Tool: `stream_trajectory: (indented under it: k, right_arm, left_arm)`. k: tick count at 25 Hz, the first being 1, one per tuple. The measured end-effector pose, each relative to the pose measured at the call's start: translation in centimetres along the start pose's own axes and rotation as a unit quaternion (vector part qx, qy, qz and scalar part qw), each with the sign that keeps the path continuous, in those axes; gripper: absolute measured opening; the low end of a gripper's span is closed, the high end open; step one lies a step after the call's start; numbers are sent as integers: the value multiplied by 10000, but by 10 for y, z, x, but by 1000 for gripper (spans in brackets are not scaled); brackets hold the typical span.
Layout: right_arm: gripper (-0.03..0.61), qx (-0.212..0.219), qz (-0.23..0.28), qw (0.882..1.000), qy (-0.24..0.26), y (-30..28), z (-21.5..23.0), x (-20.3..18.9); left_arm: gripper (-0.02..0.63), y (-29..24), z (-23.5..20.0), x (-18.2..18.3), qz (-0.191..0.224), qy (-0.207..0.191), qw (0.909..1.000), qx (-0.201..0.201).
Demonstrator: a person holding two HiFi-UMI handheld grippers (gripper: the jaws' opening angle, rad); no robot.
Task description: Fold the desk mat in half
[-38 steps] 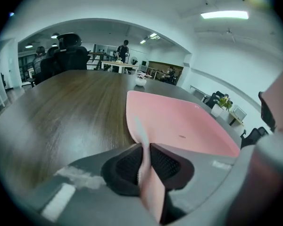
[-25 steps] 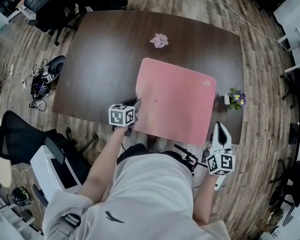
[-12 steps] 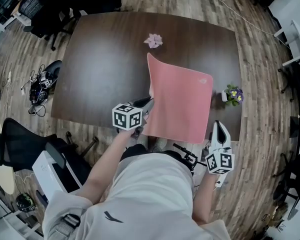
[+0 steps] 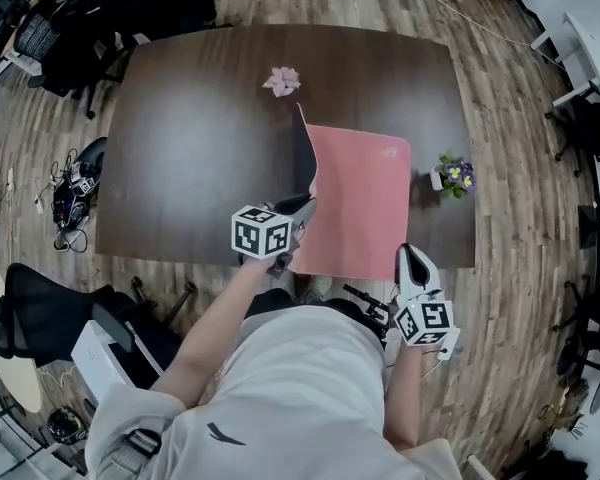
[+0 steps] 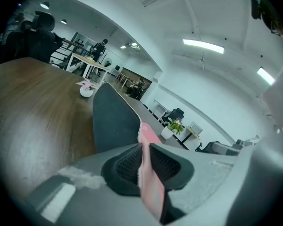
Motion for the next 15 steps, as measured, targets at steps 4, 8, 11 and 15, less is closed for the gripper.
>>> stream_trajectory:
  k: [4, 8, 11, 15]
  right_arm:
    - [69, 886, -696, 9935, 175, -25, -47, -32]
    - [142, 1707, -1317, 9752, 496, -45, -90, -55]
    - [181, 2179, -1637, 9606, 550, -58, -110, -67]
    - [239, 2363, -1861, 9536, 137, -82, -123, -79]
  left_arm:
    - [60, -7, 0, 0, -84, 1, 10000, -51]
    - [60, -11, 1, 1, -137, 19, 9998, -105]
    - [60, -14, 1, 2, -168, 52, 9998, -134]
    - [60, -15, 1, 2, -203, 84, 9996, -185]
Point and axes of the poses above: the fingertips, and each gripper's own axes: y backward along the fingers, z to its right, x out of its top, the point moved 10 cm from there along y, backward along the fingers, and after that the axes turned 11 degrees about z, right-handed, at the moved point
